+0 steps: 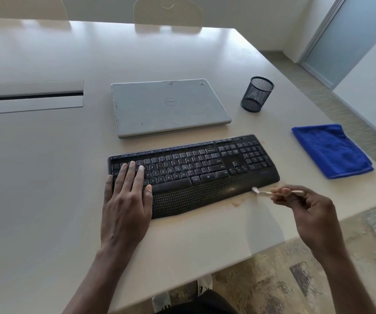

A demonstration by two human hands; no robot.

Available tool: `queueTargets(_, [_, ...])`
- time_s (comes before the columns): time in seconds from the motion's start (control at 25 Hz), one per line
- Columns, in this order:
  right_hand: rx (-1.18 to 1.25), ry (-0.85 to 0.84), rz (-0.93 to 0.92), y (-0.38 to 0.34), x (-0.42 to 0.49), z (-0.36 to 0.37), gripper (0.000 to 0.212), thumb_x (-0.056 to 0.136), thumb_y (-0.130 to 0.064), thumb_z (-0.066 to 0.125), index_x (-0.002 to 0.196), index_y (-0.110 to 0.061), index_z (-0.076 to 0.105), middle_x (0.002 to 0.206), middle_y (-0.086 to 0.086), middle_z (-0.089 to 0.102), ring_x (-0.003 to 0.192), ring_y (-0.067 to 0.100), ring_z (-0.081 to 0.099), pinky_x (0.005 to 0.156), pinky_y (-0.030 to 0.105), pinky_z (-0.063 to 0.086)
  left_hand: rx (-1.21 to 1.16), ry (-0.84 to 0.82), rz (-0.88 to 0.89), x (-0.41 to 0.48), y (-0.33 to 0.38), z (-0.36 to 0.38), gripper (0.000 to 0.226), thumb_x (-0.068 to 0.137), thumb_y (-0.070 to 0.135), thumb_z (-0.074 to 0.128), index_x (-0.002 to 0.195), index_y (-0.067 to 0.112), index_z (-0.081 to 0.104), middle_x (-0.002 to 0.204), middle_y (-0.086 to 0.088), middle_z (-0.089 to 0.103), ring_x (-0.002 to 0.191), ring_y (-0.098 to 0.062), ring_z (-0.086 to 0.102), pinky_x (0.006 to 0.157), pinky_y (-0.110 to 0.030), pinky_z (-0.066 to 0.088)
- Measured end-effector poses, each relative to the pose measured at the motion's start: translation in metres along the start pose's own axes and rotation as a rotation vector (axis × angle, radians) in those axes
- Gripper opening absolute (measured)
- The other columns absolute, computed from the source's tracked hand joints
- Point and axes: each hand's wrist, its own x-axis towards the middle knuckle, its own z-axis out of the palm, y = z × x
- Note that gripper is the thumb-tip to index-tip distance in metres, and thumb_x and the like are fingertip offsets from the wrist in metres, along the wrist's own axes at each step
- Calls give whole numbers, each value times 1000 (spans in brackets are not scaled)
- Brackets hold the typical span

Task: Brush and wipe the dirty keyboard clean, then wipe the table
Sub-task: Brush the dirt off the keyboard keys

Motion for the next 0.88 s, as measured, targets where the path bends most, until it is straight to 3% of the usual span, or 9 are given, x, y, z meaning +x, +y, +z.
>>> queueTargets(0.16, [114,182,20,1,15,-9,19,100,-17,63,111,-6,74,98,4,79,93,21,78,91,48,61,4,1,0,-1,-1,0,59,107,39,33,157,10,46,166,-11,39,158,-25,29,128,-52,22])
queueTargets(0.24, [39,128,-1,-1,12,0,18,99,-16,64,111,-9,75,99,2,79,93,18,78,89,48,62,0,1,5,-1,0,0,59,107,38,34,156,9,46,166,-12,39,157,-26,30,128,-52,22])
queueTargets(0.36, [107,-63,-9,-13,4,13,16,99,-14,63,107,-10,76,98,3,80,91,20,78,86,36,62,-3,4,3,-1,0,0,59,107,38,34,156,9,47,166,-12,39,157,-25,30,128,-52,23])
queueTargets(0.44, [208,22,-7,-18,14,8,19,101,-14,61,110,-4,74,100,7,79,92,22,78,87,33,62,-3,5,3,0,0,0,59,107,38,34,156,9,47,166,-11,39,158,-25,29,128,-52,23])
queueTargets(0.52, [52,169,-41,-14,30,2,25,101,-22,60,112,-3,73,99,7,79,93,21,78,85,32,62,-3,4,1,0,0,0,59,107,38,34,156,9,47,165,-11,39,158,-25,29,128,-52,23])
queueTargets(0.6, [-195,187,-112,-14,35,9,22,100,-21,61,112,-8,74,99,5,78,92,20,77,84,24,60,-4,0,-1,0,0,0,59,107,38,33,156,9,47,165,-11,39,158,-25,29,128,-52,23])
queueTargets(0.72, [-296,5,-287,-32,6,51,22,96,-9,63,116,-7,73,107,5,77,97,12,73,89,6,52,-3,-2,-3,-1,0,-1,59,107,39,33,156,9,47,165,-11,40,157,-25,30,128,-52,22])
queueTargets(0.8, [-226,-173,-363,-49,-20,73,23,97,-10,63,117,-10,74,112,2,77,101,6,72,90,10,54,-5,2,-2,-1,0,-1,59,107,39,33,156,9,47,165,-11,40,157,-25,30,128,-52,22])
queueTargets(0.88, [6,-335,-299,-62,-27,74,19,99,-9,64,113,-11,76,107,-5,79,101,8,74,88,20,59,-6,4,-1,-1,0,0,60,106,39,33,156,9,47,165,-11,40,157,-25,31,128,-52,23])
